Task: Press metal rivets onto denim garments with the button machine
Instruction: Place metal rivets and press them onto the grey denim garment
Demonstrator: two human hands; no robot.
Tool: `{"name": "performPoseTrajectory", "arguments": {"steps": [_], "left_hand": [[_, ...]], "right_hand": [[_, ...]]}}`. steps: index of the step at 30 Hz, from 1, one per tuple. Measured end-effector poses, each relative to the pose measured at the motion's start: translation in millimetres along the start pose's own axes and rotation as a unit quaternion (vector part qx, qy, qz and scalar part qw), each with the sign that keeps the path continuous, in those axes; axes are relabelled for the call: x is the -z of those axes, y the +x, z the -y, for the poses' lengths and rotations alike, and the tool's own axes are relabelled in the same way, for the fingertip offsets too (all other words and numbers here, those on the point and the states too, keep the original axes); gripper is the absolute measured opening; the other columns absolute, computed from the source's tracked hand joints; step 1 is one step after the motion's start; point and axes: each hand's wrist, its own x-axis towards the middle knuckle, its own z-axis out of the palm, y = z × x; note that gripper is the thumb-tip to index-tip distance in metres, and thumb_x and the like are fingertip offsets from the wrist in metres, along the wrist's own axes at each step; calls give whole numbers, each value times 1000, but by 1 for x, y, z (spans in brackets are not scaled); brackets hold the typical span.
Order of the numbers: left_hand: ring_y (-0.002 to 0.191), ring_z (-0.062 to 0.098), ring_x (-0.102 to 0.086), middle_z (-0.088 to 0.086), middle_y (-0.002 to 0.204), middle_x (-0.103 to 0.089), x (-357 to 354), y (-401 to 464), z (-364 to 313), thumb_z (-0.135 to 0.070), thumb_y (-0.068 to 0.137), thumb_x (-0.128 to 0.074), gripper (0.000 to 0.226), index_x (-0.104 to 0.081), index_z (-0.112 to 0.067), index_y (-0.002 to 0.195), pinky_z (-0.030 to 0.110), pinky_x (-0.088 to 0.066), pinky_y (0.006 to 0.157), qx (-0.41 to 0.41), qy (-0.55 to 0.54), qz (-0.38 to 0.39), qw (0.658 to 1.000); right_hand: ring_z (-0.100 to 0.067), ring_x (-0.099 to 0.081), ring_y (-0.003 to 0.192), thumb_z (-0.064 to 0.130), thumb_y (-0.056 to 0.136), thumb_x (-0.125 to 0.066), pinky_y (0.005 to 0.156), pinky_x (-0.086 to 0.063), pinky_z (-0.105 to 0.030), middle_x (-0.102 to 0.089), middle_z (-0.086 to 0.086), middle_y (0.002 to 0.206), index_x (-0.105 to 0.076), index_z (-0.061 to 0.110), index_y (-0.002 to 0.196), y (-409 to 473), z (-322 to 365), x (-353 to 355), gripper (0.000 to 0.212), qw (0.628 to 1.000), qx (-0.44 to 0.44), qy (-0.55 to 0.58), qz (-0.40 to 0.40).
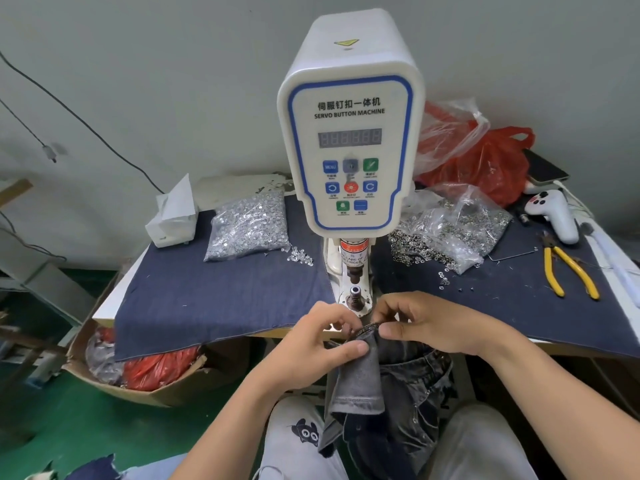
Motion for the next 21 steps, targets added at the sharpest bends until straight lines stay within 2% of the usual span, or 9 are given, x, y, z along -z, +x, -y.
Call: {"name": "performPoseTrajectory", "arguments": {"steps": [2,4,6,9,12,14,17,19,21], "left_hand": [[96,5,-55,-16,102,-59,1,0,-2,-37,93,-79,18,-61,-40,92,20,-42,88,-3,-62,-3,998],[91,11,-53,-8,104,-59,0,1,-4,-33,90,-78,21,-57,-29,88,28,-43,85,-3,-117,20,993],[89,16,-53,-3,97,-58,-3,1,-5,-33,88,-77,26,-54,-24,81,37,-43,83,11,-154,52,987],[90,14,-54,-10,89,-53,3,-2,1,-44,87,-81,36,-54,-24,72,40,-47,87,28,-84,91,992],[106,10,-57,-19,96,-60,14,-3,7,-49,87,-83,36,-59,-26,75,43,-49,99,20,-28,95,995],[114,11,-61,-17,113,-64,19,-1,7,-42,88,-84,27,-61,-33,75,37,-52,101,6,-54,64,996],[102,10,-66,-11,116,-59,24,4,10,-31,90,-84,21,-65,-36,80,32,-57,92,5,-63,13,998],[94,15,-70,-8,107,-66,26,11,13,-35,90,-83,17,-66,-31,88,41,-58,90,35,-15,16,999],[81,13,-69,-4,92,-72,26,19,17,-41,89,-82,24,-61,-29,86,37,-55,79,63,33,10,997]], "right_hand": [[1,-48,75,25,101,-66,73,-38,-15,-58,27,80,-63,23,99,-2,6,4,4,1000,-7,-18,16],[3,-49,85,31,100,-66,77,-36,-14,-58,22,89,-62,30,95,-3,13,7,6,997,-5,-71,24],[-6,-48,97,29,99,-68,84,-38,-20,-58,16,95,-61,32,93,-5,19,9,9,996,24,-86,24],[-10,-48,92,15,99,-68,83,-39,-23,-59,4,99,-61,27,93,-10,21,8,15,997,71,-1,40],[-3,-46,83,22,94,-63,74,-36,-15,-56,5,100,-63,31,89,-13,15,7,10,993,2,104,56],[0,-45,81,27,93,-64,72,-34,-14,-50,8,102,-59,35,87,-9,7,8,11,997,-57,8,54],[3,-46,96,36,96,-65,82,-36,-16,-48,13,110,-49,33,85,-1,-2,7,20,991,-59,-119,12],[-3,-47,84,37,96,-67,74,-37,-17,-53,16,95,-46,34,77,4,-5,8,29,995,-44,-90,-21],[-4,-39,65,34,96,-68,62,-34,-16,-48,18,71,-47,33,72,8,-6,9,32,998,-44,-35,-31]]}}
